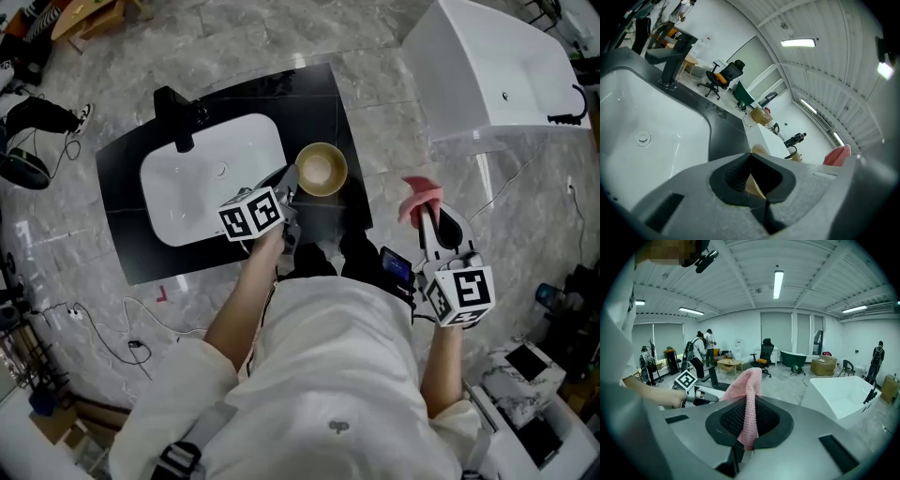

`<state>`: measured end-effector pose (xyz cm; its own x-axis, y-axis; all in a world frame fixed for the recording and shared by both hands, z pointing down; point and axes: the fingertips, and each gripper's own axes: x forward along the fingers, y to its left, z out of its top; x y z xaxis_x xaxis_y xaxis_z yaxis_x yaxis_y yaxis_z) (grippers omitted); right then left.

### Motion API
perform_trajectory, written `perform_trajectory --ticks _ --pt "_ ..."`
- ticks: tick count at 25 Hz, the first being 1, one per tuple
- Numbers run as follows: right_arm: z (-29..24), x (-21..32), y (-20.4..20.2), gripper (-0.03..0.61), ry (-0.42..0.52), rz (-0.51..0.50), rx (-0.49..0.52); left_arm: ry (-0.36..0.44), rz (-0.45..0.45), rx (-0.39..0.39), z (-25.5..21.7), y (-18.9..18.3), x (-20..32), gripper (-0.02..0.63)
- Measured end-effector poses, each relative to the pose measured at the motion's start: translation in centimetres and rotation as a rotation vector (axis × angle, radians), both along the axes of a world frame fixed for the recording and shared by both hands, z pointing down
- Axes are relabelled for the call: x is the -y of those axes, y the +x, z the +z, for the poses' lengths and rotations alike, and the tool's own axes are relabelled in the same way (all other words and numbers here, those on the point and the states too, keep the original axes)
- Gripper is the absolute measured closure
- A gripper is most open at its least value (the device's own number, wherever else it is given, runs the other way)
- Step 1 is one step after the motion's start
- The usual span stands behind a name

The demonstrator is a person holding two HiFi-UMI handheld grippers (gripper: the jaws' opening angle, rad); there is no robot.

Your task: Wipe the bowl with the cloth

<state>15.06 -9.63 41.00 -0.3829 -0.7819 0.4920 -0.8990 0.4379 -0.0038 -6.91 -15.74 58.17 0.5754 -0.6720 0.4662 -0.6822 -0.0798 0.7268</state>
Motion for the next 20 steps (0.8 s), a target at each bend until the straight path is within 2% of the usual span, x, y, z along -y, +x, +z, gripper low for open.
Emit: perform_trajectory --ticks 10,18,20 --pt "0.5 -0.7 1.1 0.561 -0.019 0.034 -0.016 -0.086 -0.061 -0.023 3.7 0.2 0.5 0.6" --pt "0.3 -0.8 1.3 0.561 -0.021 0.042 -0.026 -0.108 -0.044 0.021 4.7 0.5 0.5 0.597" --pt "0.1 -0.8 1.0 0.562 -0.022 0.028 -0.03 -0.112 -0.044 0.02 4.7 0.4 0.4 0.563"
